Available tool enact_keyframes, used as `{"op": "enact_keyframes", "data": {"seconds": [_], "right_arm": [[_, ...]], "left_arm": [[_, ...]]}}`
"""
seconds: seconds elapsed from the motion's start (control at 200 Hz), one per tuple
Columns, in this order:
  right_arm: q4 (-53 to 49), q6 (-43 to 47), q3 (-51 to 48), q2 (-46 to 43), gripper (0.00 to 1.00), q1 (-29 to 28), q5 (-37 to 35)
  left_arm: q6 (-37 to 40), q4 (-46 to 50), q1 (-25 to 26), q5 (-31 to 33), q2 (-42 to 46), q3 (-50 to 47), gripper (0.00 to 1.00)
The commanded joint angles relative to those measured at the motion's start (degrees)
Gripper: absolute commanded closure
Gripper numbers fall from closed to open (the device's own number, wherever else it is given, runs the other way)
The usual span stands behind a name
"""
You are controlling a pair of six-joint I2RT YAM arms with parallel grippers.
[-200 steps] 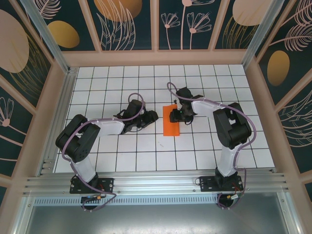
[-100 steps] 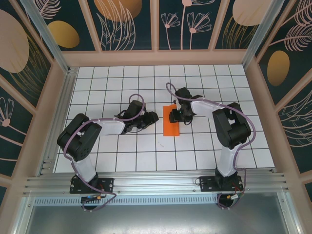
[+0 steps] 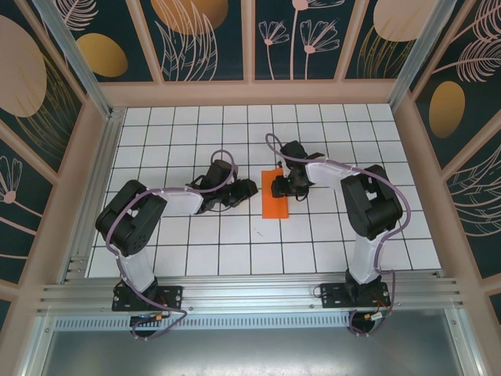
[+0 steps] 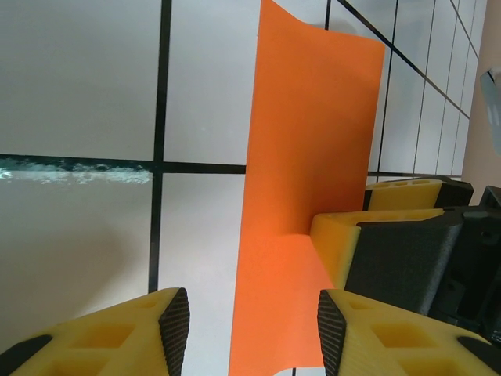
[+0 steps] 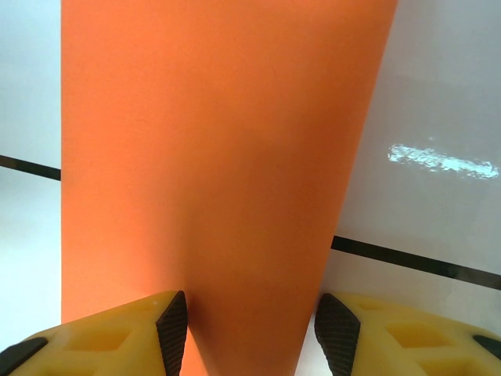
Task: Fold a paper plane with a square sheet of paper (pick it up from the middle)
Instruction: Hold the square sheet of paper at the center of the table.
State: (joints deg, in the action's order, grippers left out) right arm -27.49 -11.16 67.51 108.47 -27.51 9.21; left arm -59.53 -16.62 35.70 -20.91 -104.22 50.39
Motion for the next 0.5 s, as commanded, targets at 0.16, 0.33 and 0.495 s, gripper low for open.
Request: {"op": "enact_keyframes", "data": {"seconds": [0.16,0.33,0.495], "right_arm": [[-0.5,0.6,-1.2,5.4,0.46,-0.3,-2.5],[-0.5,0.6,-1.0,5.8,0.46,-0.3,-2.4],[-0.5,0.5,-1.0,5.9,0.46,-0.3,-2.3]], "left_arm": [[1.1,-2.1,1.2,-3.2,-3.3,4.0,0.56],[0.0,-3.6,1.9,-5.1,-5.1,5.0,0.68],[-0.7,-4.0,2.6,-5.7,-6.8,6.5,0.80]]}}
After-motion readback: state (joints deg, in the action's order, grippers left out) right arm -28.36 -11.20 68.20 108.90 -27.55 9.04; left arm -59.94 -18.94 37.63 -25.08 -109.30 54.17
